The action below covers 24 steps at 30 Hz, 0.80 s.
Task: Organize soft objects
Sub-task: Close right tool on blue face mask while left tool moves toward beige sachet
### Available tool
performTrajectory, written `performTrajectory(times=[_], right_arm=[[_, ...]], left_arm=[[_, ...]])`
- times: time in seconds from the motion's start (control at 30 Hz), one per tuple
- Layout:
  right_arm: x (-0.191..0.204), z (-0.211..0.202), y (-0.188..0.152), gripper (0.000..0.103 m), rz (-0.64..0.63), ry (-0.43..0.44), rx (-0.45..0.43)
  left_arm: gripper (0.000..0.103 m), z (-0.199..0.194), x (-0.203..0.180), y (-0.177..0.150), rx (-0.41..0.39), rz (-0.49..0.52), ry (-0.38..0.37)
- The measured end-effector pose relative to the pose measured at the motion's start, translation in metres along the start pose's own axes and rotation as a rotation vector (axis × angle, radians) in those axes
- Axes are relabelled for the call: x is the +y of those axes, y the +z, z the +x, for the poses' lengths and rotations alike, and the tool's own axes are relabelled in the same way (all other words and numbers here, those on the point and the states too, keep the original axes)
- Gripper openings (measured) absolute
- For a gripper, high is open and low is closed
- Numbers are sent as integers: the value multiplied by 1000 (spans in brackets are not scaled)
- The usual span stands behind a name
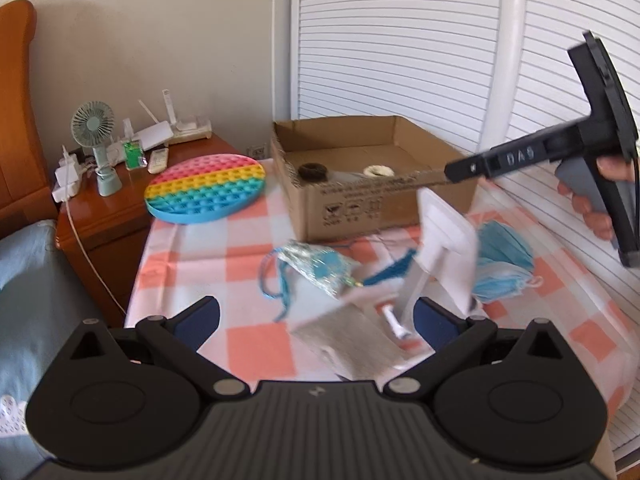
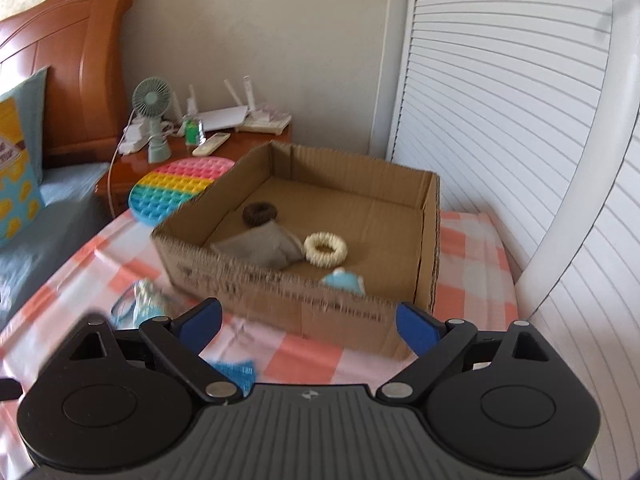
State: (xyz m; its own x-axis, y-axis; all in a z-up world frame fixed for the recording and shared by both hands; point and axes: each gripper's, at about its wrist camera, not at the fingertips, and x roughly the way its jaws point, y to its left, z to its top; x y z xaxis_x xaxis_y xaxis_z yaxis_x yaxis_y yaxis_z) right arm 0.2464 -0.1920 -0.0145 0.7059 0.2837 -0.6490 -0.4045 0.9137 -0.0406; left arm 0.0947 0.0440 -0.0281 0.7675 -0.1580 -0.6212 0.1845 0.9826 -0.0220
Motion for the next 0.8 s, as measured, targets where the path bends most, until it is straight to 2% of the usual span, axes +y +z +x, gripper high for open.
performTrajectory(times=[0.13, 0.17, 0.3, 0.43, 0.53, 0.67, 0.8], right_arm=[[1, -8, -24, 90, -37, 54, 16], [2, -10, -29, 84, -48, 79, 19], [10, -15, -48, 81, -113, 141, 26], [17, -20, -62, 81, -163, 135, 23], [17, -22, -68, 81, -165, 150, 24], [17, -24, -76, 81, -194, 155, 26], [22, -21, -85, 79, -259, 162, 42]], left_arm=[[102, 0, -14, -9, 19, -15, -23], [102, 0, -19, -12, 24, -12, -30], [102, 3, -37, -18, 46, 26, -42], [102, 8, -50, -21, 49, 71, -40], [102, 16, -52, -21, 36, 107, -2], [102, 26, -43, -17, 65, 67, 36], [102, 25, -42, -19, 75, 44, 17]])
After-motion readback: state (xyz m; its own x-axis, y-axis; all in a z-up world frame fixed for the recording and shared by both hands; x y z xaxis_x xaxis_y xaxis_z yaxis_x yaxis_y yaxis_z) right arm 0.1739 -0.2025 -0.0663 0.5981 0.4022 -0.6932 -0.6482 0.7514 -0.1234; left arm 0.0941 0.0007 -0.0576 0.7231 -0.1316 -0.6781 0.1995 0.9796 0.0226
